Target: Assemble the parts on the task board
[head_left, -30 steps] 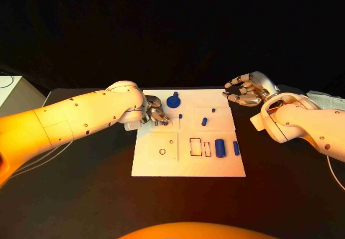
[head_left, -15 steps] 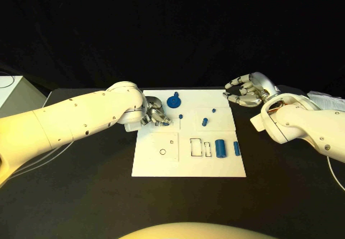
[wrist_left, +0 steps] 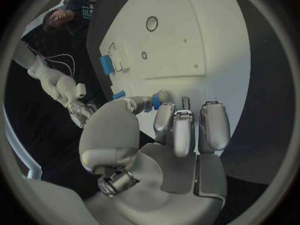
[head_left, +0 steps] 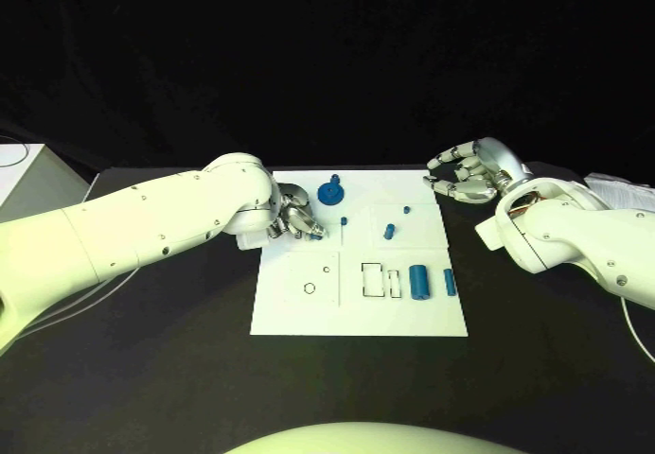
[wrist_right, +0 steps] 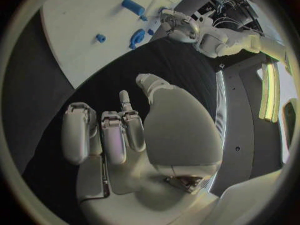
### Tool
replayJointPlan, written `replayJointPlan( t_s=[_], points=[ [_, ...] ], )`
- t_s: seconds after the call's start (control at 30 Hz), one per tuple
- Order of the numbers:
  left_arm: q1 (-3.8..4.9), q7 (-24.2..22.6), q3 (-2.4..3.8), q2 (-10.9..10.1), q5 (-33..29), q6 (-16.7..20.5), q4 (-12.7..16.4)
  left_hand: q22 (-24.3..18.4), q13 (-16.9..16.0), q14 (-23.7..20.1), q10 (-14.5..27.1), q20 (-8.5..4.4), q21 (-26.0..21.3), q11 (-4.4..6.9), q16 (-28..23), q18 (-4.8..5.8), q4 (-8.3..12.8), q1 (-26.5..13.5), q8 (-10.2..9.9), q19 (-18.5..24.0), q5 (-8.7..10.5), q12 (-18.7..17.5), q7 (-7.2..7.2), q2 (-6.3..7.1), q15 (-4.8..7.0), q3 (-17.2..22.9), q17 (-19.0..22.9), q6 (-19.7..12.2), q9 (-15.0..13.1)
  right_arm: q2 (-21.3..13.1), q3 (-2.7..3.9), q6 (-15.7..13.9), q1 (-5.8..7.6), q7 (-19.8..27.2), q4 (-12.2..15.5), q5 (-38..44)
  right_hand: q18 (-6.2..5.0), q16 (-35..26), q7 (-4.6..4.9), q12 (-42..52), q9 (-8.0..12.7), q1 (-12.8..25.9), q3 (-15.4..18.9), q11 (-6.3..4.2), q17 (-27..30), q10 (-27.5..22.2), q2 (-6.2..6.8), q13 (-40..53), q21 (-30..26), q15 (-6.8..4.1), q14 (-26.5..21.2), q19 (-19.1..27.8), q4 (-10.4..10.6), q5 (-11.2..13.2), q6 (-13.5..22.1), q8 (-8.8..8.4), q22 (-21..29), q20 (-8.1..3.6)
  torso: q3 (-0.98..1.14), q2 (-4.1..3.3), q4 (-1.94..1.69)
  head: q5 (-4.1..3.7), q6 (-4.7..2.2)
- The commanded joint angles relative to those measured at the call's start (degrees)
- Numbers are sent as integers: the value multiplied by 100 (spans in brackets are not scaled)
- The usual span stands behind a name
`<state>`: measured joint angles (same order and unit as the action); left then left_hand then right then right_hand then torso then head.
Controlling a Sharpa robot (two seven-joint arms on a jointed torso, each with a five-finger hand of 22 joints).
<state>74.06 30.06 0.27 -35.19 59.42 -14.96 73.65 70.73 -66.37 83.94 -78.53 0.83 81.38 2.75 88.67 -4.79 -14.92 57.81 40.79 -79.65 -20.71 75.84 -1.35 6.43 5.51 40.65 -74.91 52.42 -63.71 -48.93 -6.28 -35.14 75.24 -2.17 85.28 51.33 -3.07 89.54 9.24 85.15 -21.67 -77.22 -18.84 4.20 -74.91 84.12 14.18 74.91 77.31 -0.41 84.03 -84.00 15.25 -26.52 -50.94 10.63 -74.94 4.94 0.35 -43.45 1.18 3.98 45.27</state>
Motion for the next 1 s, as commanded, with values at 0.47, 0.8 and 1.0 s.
replayJointPlan(
  t_s=[0.47,0.8,1.0],
  points=[
    [-3,102,-12,71,641,-340,4,21,-18,528,-40,7,-8,-4,-35,78,989,98,26,-23,-1,9,19,-126,4,961,-1244,50,-20,5,2,59,-3,19,0,47,-20,-30,-11,25,-9,27,-21,0,-1373,114,13,1077,-26,4,561,-193,14,-31,0,37,-235,22,-2,-6,6,1,3],
    [-2,100,11,73,565,-117,25,35,-80,524,-80,7,-1,-2,-46,80,1019,96,31,-32,-9,50,22,-151,6,998,-1228,78,-25,8,2,59,-3,20,-2,47,-20,-30,-11,25,-9,27,-21,0,-1373,114,13,1077,-26,4,561,-193,14,-31,0,37,-235,22,-3,-3,5,-3,6],
    [-3,100,32,29,443,-79,72,54,-97,521,-98,5,9,3,-52,83,1074,92,29,-44,-6,62,27,-158,10,1051,-1217,98,-29,9,2,62,-5,21,-7,47,-20,-30,-11,25,-9,27,-21,0,-1373,114,13,1077,-26,4,561,-193,14,-31,0,37,-235,22,-2,0,0,-9,0]
  ],
)
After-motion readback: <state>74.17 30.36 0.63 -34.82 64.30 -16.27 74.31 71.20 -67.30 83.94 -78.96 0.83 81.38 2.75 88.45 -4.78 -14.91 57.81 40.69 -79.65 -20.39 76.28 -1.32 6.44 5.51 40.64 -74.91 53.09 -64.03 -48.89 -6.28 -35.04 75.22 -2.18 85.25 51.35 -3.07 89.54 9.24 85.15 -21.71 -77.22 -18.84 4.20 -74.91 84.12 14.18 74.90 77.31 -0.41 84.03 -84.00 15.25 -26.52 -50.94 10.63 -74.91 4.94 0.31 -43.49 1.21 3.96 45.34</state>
